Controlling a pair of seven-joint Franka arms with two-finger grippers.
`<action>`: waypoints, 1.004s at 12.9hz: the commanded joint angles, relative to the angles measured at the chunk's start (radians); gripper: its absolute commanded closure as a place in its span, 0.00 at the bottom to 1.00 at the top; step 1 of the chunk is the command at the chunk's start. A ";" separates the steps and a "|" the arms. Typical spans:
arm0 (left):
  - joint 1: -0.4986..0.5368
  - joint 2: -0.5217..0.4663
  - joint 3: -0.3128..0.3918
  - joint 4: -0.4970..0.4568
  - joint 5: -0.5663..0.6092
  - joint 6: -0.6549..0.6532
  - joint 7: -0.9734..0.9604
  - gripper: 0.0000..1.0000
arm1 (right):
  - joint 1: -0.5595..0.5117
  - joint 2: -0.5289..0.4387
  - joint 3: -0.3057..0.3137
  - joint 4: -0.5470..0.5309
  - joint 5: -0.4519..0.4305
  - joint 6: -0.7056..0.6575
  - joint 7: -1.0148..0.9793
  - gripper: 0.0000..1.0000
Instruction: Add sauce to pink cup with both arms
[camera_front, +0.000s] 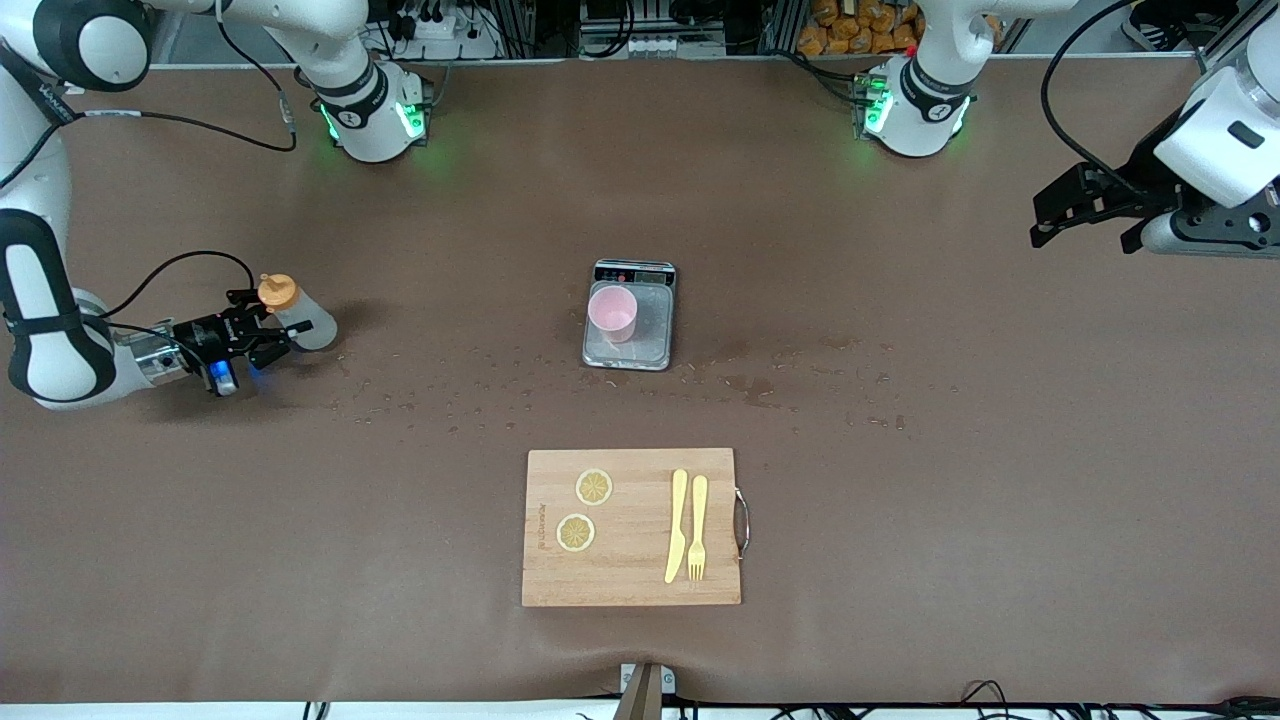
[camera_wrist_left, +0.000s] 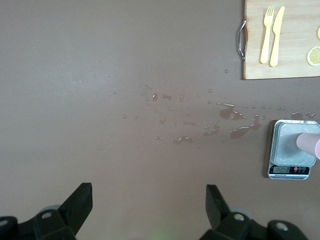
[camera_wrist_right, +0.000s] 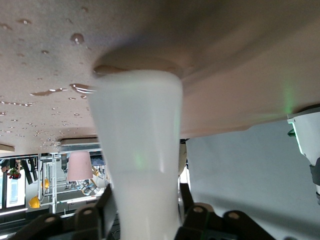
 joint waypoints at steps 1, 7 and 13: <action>-0.003 -0.010 -0.003 0.011 0.056 -0.020 0.005 0.00 | -0.008 -0.002 0.015 0.004 -0.011 -0.002 0.003 0.06; -0.003 -0.013 -0.039 0.011 0.110 -0.021 0.023 0.00 | -0.002 -0.015 0.021 0.206 -0.097 -0.059 0.052 0.00; 0.007 -0.023 -0.038 0.012 0.093 -0.064 0.117 0.00 | 0.077 -0.044 0.027 0.513 -0.172 -0.261 0.046 0.00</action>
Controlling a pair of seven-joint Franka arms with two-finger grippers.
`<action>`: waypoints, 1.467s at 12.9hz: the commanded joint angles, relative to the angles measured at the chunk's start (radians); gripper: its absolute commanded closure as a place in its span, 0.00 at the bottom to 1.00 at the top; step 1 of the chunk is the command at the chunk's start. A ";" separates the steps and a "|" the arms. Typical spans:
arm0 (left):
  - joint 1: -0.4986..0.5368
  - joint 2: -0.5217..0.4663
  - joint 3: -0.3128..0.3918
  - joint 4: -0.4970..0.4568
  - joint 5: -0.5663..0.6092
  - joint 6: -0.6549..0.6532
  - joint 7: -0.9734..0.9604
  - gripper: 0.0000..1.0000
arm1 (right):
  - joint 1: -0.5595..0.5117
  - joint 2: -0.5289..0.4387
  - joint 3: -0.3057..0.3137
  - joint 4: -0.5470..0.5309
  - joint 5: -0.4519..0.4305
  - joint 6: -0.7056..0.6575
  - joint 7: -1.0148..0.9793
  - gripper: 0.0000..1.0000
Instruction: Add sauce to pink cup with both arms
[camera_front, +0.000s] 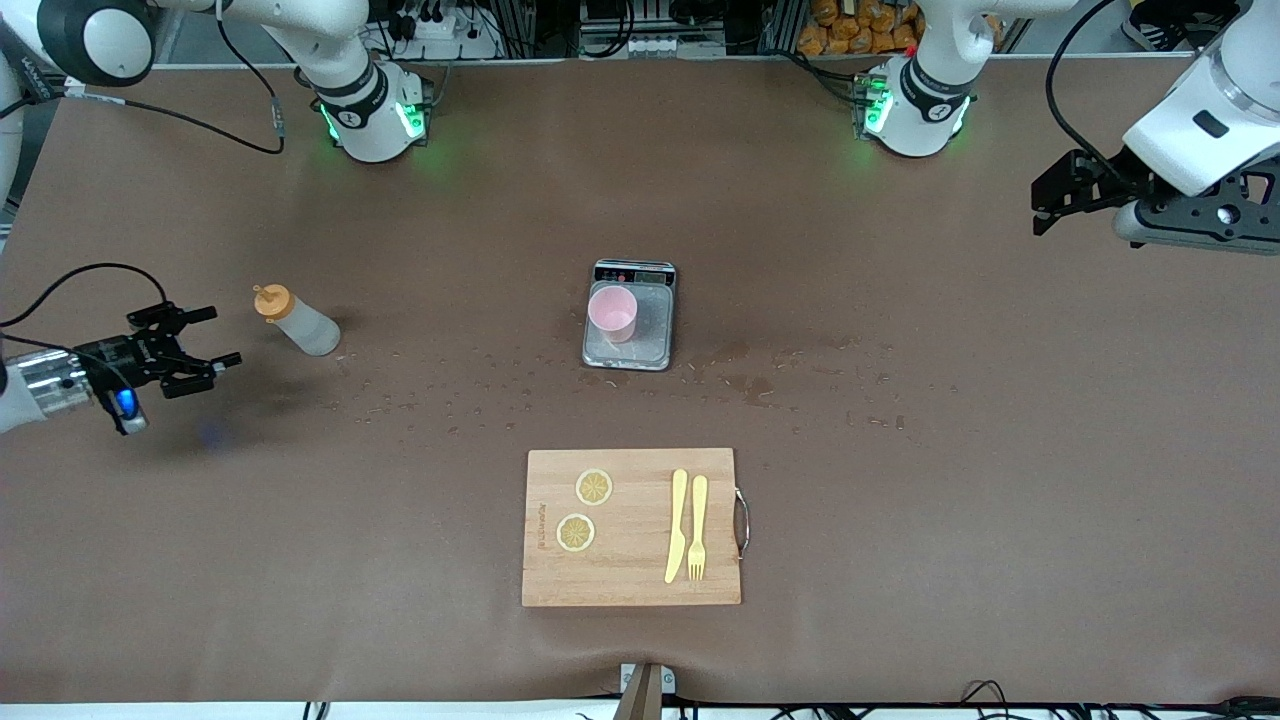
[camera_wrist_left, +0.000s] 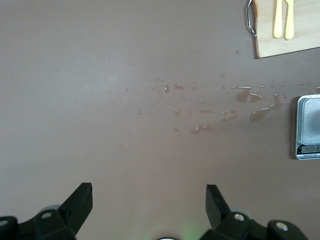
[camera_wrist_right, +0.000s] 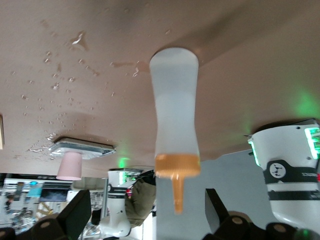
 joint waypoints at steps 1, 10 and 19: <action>0.004 -0.020 -0.004 0.003 0.013 -0.020 0.010 0.00 | 0.057 -0.035 0.000 0.129 -0.033 -0.083 0.016 0.00; 0.005 -0.023 0.001 0.003 0.010 -0.020 -0.004 0.00 | 0.246 -0.409 0.008 0.174 -0.133 -0.098 -0.006 0.00; 0.005 -0.023 0.002 0.001 0.009 -0.020 -0.009 0.00 | 0.357 -0.636 0.005 -0.026 -0.348 0.097 -0.350 0.00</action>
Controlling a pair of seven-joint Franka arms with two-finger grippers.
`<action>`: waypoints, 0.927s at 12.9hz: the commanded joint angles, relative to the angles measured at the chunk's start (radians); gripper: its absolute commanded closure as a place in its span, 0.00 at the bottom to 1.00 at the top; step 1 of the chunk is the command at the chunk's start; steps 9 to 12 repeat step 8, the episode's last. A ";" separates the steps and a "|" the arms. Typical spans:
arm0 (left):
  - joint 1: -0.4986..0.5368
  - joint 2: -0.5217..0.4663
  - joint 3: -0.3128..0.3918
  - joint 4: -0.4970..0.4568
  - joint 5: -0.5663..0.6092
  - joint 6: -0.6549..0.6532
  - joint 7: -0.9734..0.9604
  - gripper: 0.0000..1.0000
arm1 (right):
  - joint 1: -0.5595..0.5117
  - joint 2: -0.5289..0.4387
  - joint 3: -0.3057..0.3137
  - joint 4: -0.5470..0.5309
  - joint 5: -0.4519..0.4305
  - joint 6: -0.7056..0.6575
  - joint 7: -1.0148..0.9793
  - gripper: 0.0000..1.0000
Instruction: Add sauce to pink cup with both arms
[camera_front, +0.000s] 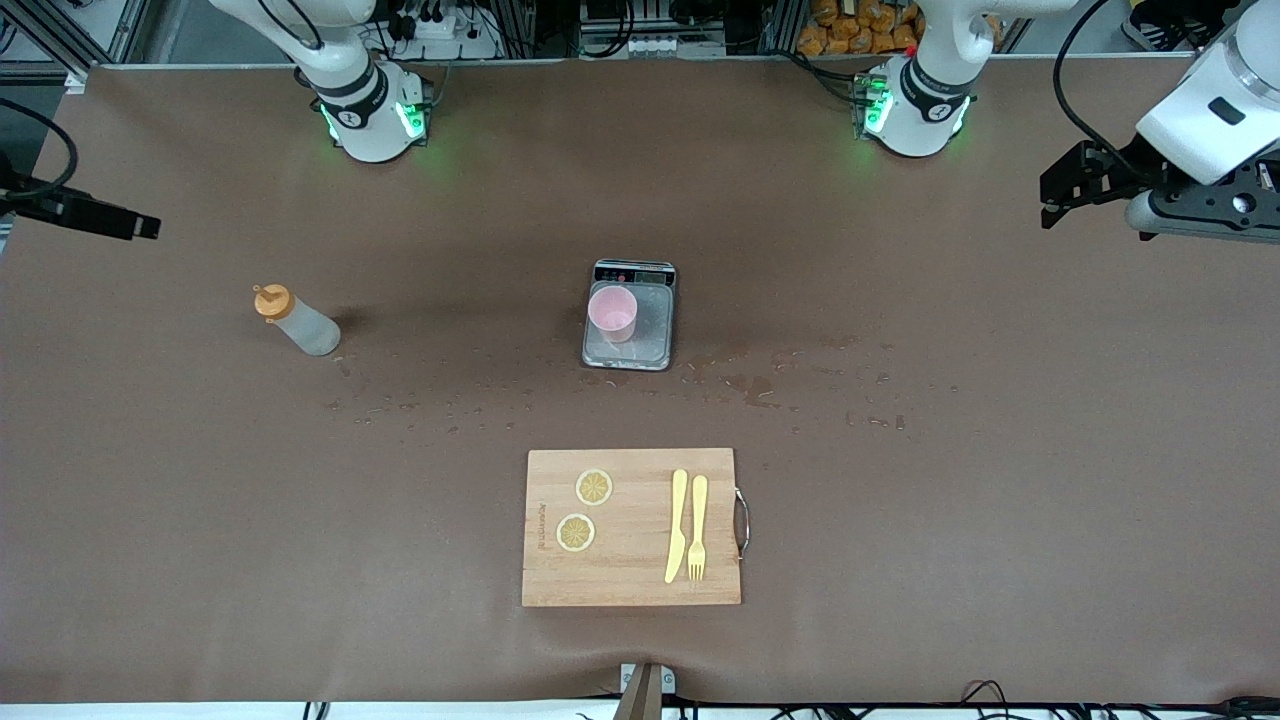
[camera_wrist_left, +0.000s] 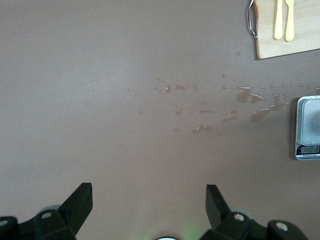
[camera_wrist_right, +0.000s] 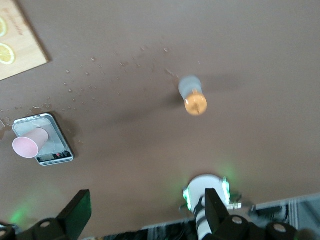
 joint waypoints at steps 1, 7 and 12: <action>0.003 -0.013 -0.002 0.000 0.009 -0.015 -0.007 0.00 | -0.010 -0.132 -0.011 -0.221 -0.023 0.168 -0.163 0.00; 0.003 -0.013 -0.002 0.000 0.009 -0.015 -0.021 0.00 | -0.034 -0.287 -0.009 -0.470 -0.024 0.364 -0.265 0.00; 0.003 -0.013 -0.002 0.000 0.009 -0.015 -0.021 0.00 | -0.034 -0.336 -0.008 -0.547 -0.024 0.418 -0.266 0.00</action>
